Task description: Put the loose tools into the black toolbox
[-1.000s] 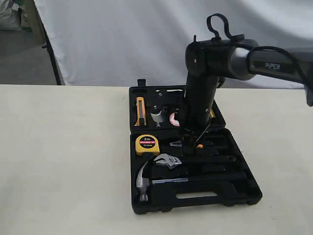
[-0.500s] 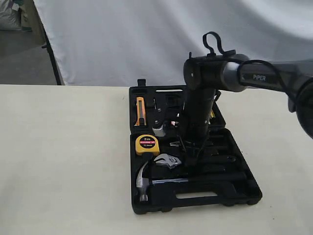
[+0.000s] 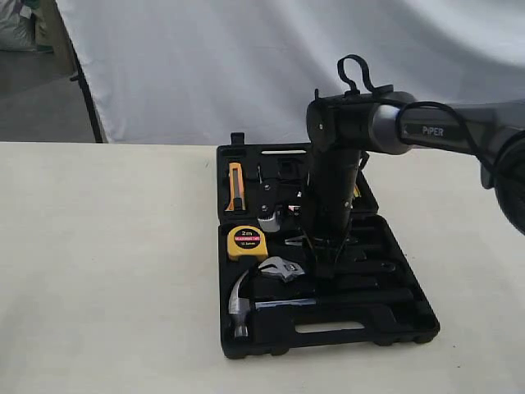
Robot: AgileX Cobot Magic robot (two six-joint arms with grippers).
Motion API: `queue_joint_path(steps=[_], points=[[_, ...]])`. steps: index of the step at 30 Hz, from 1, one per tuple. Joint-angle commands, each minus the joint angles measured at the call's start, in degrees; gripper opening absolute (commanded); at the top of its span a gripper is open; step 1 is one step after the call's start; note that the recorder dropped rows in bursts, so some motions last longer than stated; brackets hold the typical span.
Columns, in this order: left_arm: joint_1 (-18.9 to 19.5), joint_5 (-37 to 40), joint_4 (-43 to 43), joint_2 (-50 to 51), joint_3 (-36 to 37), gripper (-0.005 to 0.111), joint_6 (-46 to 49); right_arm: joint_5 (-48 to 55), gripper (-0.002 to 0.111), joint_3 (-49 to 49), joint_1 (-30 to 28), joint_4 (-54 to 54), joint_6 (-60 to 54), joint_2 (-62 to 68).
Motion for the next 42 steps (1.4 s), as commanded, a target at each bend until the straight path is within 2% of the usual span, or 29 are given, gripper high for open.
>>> queue_joint_path(steps=[1,24,28,37,42], points=[[1.5,-0.4,0.3,-0.2,-0.2,0.001,-0.3,-0.7,0.000,0.2,-0.2,-1.1,1.4,-0.5],[1.5,-0.4,0.3,-0.2,-0.2,0.001,-0.3,1.9,0.000,1.5,-0.3,-3.8,5.2,-3.9],[1.5,-0.4,0.3,-0.2,-0.2,0.001,-0.3,-4.4,0.000,6.6,-0.3,-7.6,6.2,-3.9],[1.5,-0.4,0.3,-0.2,-0.2,0.001,-0.3,-7.7,0.000,6.7,-0.2,-4.9,6.2,-3.9],[1.5,-0.4,0.3,-0.2,-0.2,0.001,-0.3,-11.2,0.000,6.8,3.0,-9.0,8.5,-3.9]])
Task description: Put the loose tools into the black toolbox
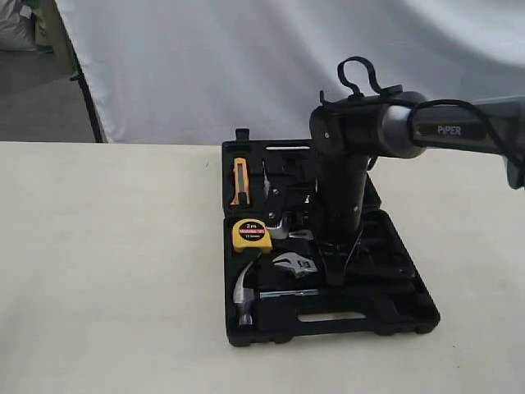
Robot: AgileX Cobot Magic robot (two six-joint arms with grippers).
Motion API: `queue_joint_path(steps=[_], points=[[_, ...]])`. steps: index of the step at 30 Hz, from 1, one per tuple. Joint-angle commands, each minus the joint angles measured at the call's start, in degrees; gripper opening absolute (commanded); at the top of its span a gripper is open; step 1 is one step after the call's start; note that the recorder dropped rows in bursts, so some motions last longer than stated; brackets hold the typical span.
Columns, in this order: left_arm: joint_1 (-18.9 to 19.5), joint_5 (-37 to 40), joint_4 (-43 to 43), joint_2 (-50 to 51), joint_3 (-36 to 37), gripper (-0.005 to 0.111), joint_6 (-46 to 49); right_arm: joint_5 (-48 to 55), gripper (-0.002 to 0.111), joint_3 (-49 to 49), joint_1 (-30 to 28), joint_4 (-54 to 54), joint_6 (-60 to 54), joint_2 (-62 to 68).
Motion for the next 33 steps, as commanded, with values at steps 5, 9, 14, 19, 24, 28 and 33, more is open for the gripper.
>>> queue_joint_path(steps=[5,9,14,19,24,28,33], points=[[1.5,-0.4,0.3,-0.2,-0.2,0.001,-0.3,-7.3,0.000,0.3,2.0,-7.1,8.6,0.3],[1.5,-0.4,0.3,-0.2,-0.2,0.001,-0.3,-7.3,0.011,0.3,2.0,-7.2,8.7,0.4],[1.5,-0.4,0.3,-0.2,-0.2,0.001,-0.3,-6.6,0.046,0.3,2.0,-8.7,8.6,0.4],[1.5,-0.4,0.3,-0.2,-0.2,0.001,-0.3,-5.9,0.062,0.3,2.0,-10.8,8.4,0.4],[1.5,-0.4,0.3,-0.2,-0.2,0.001,-0.3,-5.5,0.061,0.3,2.0,-11.7,8.4,-0.2],[1.5,-0.4,0.3,-0.2,-0.2,0.001,-0.3,-6.5,0.061,0.3,2.4,-10.6,8.4,-2.7],[1.5,-0.4,0.3,-0.2,-0.2,0.001,-0.3,-8.8,0.058,0.3,2.4,-8.0,8.5,-5.4]])
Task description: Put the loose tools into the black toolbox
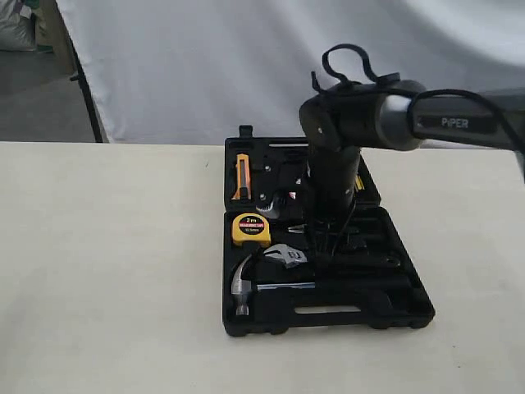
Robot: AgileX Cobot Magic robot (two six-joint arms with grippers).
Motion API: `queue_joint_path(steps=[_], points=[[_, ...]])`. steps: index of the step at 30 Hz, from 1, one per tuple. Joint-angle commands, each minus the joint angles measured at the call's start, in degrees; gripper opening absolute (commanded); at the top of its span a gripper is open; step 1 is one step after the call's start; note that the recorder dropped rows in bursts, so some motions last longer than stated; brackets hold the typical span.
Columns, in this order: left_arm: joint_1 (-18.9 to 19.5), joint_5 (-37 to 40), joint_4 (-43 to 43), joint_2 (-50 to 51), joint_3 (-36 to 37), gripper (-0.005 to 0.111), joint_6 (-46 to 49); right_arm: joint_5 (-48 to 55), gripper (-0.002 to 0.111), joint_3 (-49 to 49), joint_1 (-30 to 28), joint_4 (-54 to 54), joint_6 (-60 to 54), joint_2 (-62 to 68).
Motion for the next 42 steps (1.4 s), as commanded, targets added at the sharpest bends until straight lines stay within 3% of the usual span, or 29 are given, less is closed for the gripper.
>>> queue_joint_path(steps=[1,11,15,22,42], points=[[1.5,-0.4,0.3,-0.2,-0.2,0.001,-0.3,-1.8,0.056,0.0,0.1,1.6,0.1,-2.2],[1.5,-0.4,0.3,-0.2,-0.2,0.001,-0.3,-1.4,0.022,0.0,-0.5,1.4,0.3,3.5],[1.5,-0.4,0.3,-0.2,-0.2,0.001,-0.3,0.1,0.027,0.0,-0.5,1.4,0.6,4.7],[1.5,-0.4,0.3,-0.2,-0.2,0.001,-0.3,0.2,0.058,0.0,-0.5,-0.3,0.6,3.6],[1.5,-0.4,0.3,-0.2,-0.2,0.001,-0.3,-0.5,0.059,0.0,-0.6,3.1,-2.3,2.8]])
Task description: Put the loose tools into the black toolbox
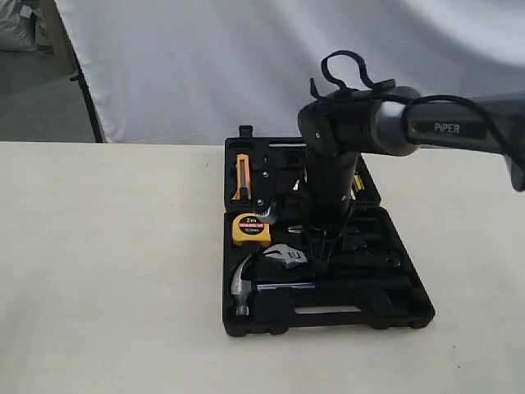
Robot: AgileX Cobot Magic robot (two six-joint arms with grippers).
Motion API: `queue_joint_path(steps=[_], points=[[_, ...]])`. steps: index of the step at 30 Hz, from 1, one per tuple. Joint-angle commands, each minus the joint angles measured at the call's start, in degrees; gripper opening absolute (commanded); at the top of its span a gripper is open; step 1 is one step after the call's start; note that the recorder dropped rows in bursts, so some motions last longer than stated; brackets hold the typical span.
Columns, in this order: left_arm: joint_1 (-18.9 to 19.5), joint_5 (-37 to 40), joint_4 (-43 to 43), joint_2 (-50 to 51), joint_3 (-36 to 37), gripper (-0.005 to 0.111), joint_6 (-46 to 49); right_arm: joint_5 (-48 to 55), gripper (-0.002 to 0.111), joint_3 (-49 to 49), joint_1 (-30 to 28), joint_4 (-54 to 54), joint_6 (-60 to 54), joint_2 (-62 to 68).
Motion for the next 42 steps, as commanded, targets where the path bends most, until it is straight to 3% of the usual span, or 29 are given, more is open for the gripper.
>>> queue_joint_path(steps=[1,5,7,8,10,19,40,42], points=[[1.5,-0.4,0.3,-0.2,-0.2,0.001,-0.3,0.4,0.059,0.2,-0.5,0.8,-1.4,2.0],[1.5,-0.4,0.3,-0.2,-0.2,0.001,-0.3,1.2,0.054,0.2,-0.8,0.6,-2.3,3.9],[1.5,-0.4,0.3,-0.2,-0.2,0.001,-0.3,1.3,0.035,0.2,-1.1,0.5,-2.3,4.0],[1.5,-0.4,0.3,-0.2,-0.2,0.001,-0.3,1.6,0.016,0.2,-1.1,0.5,-2.3,4.0],[1.5,-0.4,0.3,-0.2,-0.2,0.001,-0.3,2.3,0.000,0.2,-1.1,0.4,-2.3,3.9],[1.5,-0.4,0.3,-0.2,-0.2,0.001,-0.3,2.3,0.000,0.2,-1.1,0.4,1.2,-1.7],[1.5,-0.4,0.3,-0.2,-0.2,0.001,-0.3,2.3,0.000,2.3,-0.1,-2.2,2.9,1.0],[1.5,-0.4,0.3,-0.2,-0.2,0.001,-0.3,2.2,0.006,2.3,0.7,-2.5,2.9,1.0]])
